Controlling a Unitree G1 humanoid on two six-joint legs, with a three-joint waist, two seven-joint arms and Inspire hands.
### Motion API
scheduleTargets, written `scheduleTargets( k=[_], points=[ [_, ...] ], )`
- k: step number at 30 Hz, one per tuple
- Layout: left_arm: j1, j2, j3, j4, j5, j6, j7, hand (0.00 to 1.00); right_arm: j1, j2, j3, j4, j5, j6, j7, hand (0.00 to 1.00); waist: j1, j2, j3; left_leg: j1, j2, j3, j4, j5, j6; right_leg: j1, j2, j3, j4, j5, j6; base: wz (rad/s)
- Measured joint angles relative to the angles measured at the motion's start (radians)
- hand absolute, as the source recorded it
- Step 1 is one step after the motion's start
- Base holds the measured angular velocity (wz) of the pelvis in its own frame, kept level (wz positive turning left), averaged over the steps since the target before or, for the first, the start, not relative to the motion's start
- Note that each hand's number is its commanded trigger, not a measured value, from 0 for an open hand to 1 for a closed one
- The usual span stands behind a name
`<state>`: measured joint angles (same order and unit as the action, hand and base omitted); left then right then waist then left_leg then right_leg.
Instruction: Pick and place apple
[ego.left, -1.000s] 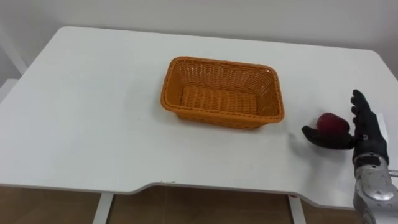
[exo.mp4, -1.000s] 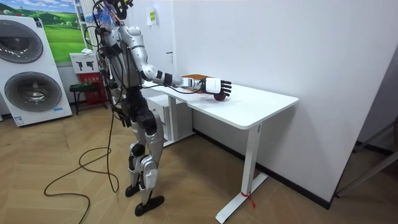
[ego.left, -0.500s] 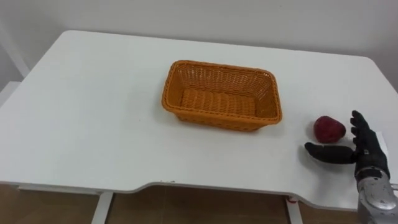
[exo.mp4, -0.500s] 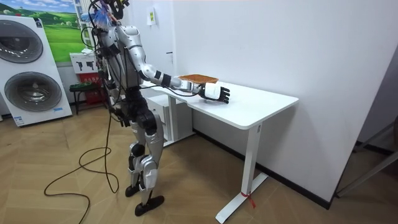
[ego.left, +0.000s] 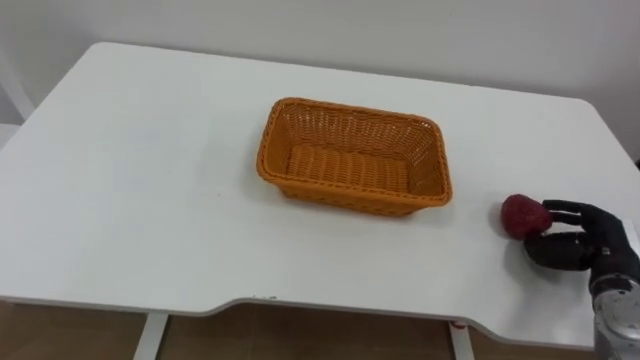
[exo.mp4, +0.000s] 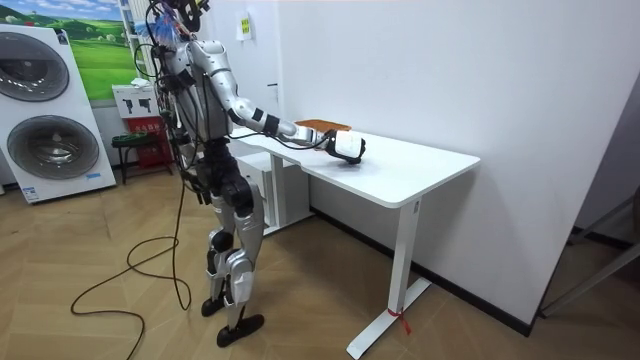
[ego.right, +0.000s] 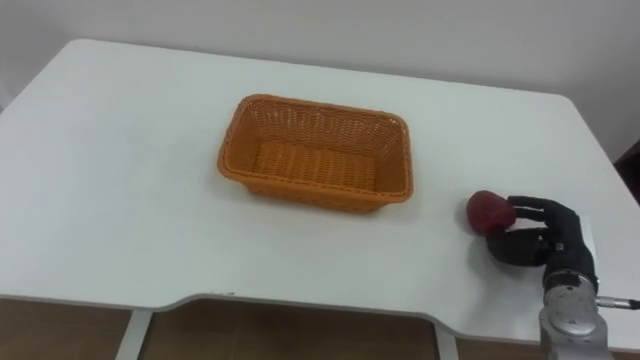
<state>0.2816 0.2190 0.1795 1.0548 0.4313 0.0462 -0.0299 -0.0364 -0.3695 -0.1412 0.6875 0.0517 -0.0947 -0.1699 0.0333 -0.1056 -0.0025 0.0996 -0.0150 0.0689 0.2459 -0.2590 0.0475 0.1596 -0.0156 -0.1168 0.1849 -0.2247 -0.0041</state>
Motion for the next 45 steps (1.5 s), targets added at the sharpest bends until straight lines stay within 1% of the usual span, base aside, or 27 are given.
scheduleTargets(
  k=[5,7,12,14,16,17,18,19,20,21,23,27,30,31,33,34,36,37,38,40,43,45],
  points=[
    [0.003,0.000,-0.001,0.000,0.000,0.001,0.001,0.00,0.000,0.000,0.001,0.003,0.000,0.001,0.000,1.00,0.000,0.002,0.0013,-0.001,0.001,0.000,0.002,0.000,0.000,0.000,0.000,-0.001,0.003,0.001,-0.001,0.00],
    [0.002,0.001,-0.011,0.000,-0.002,0.005,0.002,0.00,0.000,0.000,0.001,0.003,0.000,0.002,-0.002,1.00,0.001,0.002,0.0015,-0.001,0.001,-0.001,-0.006,0.000,0.000,0.000,0.000,-0.004,0.003,0.001,-0.001,0.00],
    [0.003,0.000,-0.011,0.001,-0.005,0.014,0.002,0.00,-0.001,0.000,0.001,-0.004,0.001,0.002,-0.019,1.00,0.004,0.005,0.0030,-0.002,0.001,-0.001,-0.007,0.000,0.000,-0.001,0.000,-0.011,0.003,0.004,0.000,0.00],
    [0.004,0.000,-0.018,0.001,-0.006,0.015,0.002,0.00,-0.008,0.000,0.001,-0.003,0.010,0.002,-0.032,1.00,0.004,0.010,0.0064,-0.002,0.000,-0.005,-0.008,0.000,0.000,-0.001,-0.001,-0.010,0.001,0.004,0.000,0.00],
    [0.004,-0.004,-0.028,0.001,-0.006,0.017,0.003,0.00,-0.019,0.001,0.001,-0.003,0.023,0.002,-0.060,1.00,0.003,0.022,0.0112,-0.001,-0.001,-0.008,-0.007,0.000,0.000,-0.001,0.000,-0.010,0.001,0.005,0.001,0.00],
    [0.004,-0.005,-0.028,0.001,-0.006,0.018,0.003,0.00,-0.022,0.001,0.001,-0.003,0.024,0.002,-0.066,1.00,0.002,0.025,0.0118,-0.001,-0.002,-0.009,-0.006,0.000,0.000,-0.001,0.000,-0.010,0.000,0.005,0.001,0.00],
    [0.003,-0.006,-0.028,0.001,-0.006,0.019,0.004,0.00,-0.024,0.001,0.001,-0.005,0.033,0.002,-0.079,1.00,0.002,0.029,0.0096,0.000,-0.003,-0.011,-0.005,0.000,0.000,-0.001,0.000,-0.010,0.000,0.005,0.001,0.03],
    [0.004,-0.007,-0.028,0.001,-0.006,0.020,0.004,0.00,-0.024,0.001,0.000,-0.009,0.042,0.002,-0.090,1.00,0.002,0.034,0.0056,0.000,-0.008,-0.014,-0.005,0.000,0.000,-0.001,0.000,-0.010,0.000,0.005,0.001,0.03],
    [0.004,-0.009,-0.028,0.001,-0.006,0.021,0.004,0.00,-0.024,0.001,-0.001,-0.016,0.044,0.004,-0.096,1.00,0.002,0.037,0.0049,0.000,-0.008,-0.014,-0.005,0.000,0.000,-0.001,0.000,-0.010,0.001,0.005,0.001,0.00],
    [0.004,-0.011,-0.028,-0.001,-0.006,0.022,0.000,0.00,-0.024,0.002,-0.001,-0.040,0.045,0.013,-0.103,1.00,0.002,0.044,0.0056,-0.001,-0.008,-0.014,-0.005,0.000,0.000,-0.003,0.000,-0.009,0.001,0.004,0.001,0.00],
    [0.004,-0.012,-0.027,-0.002,-0.006,0.023,-0.003,0.00,-0.024,0.003,-0.001,-0.077,0.045,0.030,-0.105,1.00,0.002,0.049,0.0041,0.000,-0.008,-0.013,-0.008,0.001,0.000,-0.004,0.000,-0.009,0.001,0.004,0.001,0.00],
    [0.005,-0.012,-0.026,-0.002,-0.005,0.023,-0.003,0.00,-0.024,0.003,-0.001,-0.191,0.063,0.032,-0.148,1.00,0.005,0.050,0.0032,0.001,-0.008,-0.014,-0.010,0.002,0.000,-0.002,0.000,-0.014,0.001,0.004,0.002,0.02],
    [0.004,-0.012,-0.027,-0.002,-0.006,0.030,-0.003,0.00,-0.024,0.003,-0.001,-0.260,0.069,0.031,-0.178,1.00,0.004,0.042,0.0014,0.001,-0.008,-0.016,-0.011,0.004,0.000,0.002,-0.001,-0.018,0.000,0.004,0.001,0.06],
    [0.004,-0.012,-0.027,-0.001,-0.006,0.032,-0.003,0.00,-0.024,0.003,-0.001,-0.281,0.075,0.031,-0.185,1.00,0.005,0.035,0.0020,0.000,-0.008,-0.016,-0.010,0.004,0.000,0.001,-0.001,-0.022,0.000,0.004,0.001,0.05],
    [0.004,-0.012,-0.027,-0.001,-0.006,0.035,-0.003,0.00,-0.025,0.003,-0.001,-0.320,0.078,0.031,-0.195,1.00,0.005,0.028,0.0031,-0.001,-0.008,-0.016,-0.009,0.004,0.000,0.001,-0.001,-0.023,0.000,0.004,0.001,0.02],
    [0.004,-0.012,-0.027,-0.001,-0.006,0.035,-0.002,0.00,-0.030,0.003,-0.001,-0.337,0.078,0.031,-0.202,1.00,0.005,0.026,0.0023,-0.002,-0.008,-0.016,-0.008,0.004,0.000,0.002,-0.001,-0.023,0.000,0.004,0.001,0.00],
    [0.000,-0.012,-0.027,-0.002,-0.007,0.035,-0.001,0.00,-0.034,0.003,-0.001,-0.374,0.075,0.031,-0.214,1.00,0.005,0.028,0.0035,-0.004,-0.007,-0.016,-0.006,0.004,0.000,-0.001,-0.002,-0.022,0.000,0.004,0.001,0.00],
    [0.000,-0.012,-0.027,-0.002,-0.006,0.035,-0.001,0.00,-0.033,0.003,0.002,-0.410,0.064,0.031,-0.217,1.00,0.005,0.032,0.0060,-0.004,-0.007,-0.015,-0.006,0.004,0.000,-0.001,-0.002,-0.021,0.000,0.004,0.001,-0.03],
    [-0.001,-0.012,-0.027,-0.002,-0.006,0.035,-0.001,0.00,-0.033,0.003,0.003,-0.427,0.058,0.031,-0.217,1.00,0.005,0.034,0.0070,-0.004,-0.007,-0.015,-0.006,0.004,0.000,-0.001,-0.002,-0.021,0.000,0.004,0.001,0.00],
    [-0.001,-0.012,-0.027,-0.002,-0.006,0.035,0.000,0.00,-0.033,0.003,0.002,-0.484,0.053,0.031,-0.217,1.00,0.004,0.044,0.0064,-0.005,-0.006,-0.017,-0.005,0.004,0.000,-0.003,-0.002,-0.022,0.000,0.004,0.001,0.00],
    [-0.005,-0.013,-0.027,-0.002,-0.005,0.035,0.000,0.00,-0.034,0.003,0.003,-0.543,0.053,0.031,-0.205,1.00,0.009,0.049,0.0035,-0.009,-0.008,-0.017,-0.005,0.005,-0.001,-0.008,-0.001,-0.022,0.001,0.004,0.001,0.00],
    [-0.006,-0.014,-0.027,-0.002,-0.004,0.035,-0.001,0.00,-0.034,0.003,0.003,-0.559,0.053,0.031,-0.192,1.00,0.012,0.049,0.0030,-0.008,-0.007,-0.017,-0.005,0.005,-0.001,-0.007,-0.001,-0.023,0.001,0.004,0.001,0.00]
  ],
)
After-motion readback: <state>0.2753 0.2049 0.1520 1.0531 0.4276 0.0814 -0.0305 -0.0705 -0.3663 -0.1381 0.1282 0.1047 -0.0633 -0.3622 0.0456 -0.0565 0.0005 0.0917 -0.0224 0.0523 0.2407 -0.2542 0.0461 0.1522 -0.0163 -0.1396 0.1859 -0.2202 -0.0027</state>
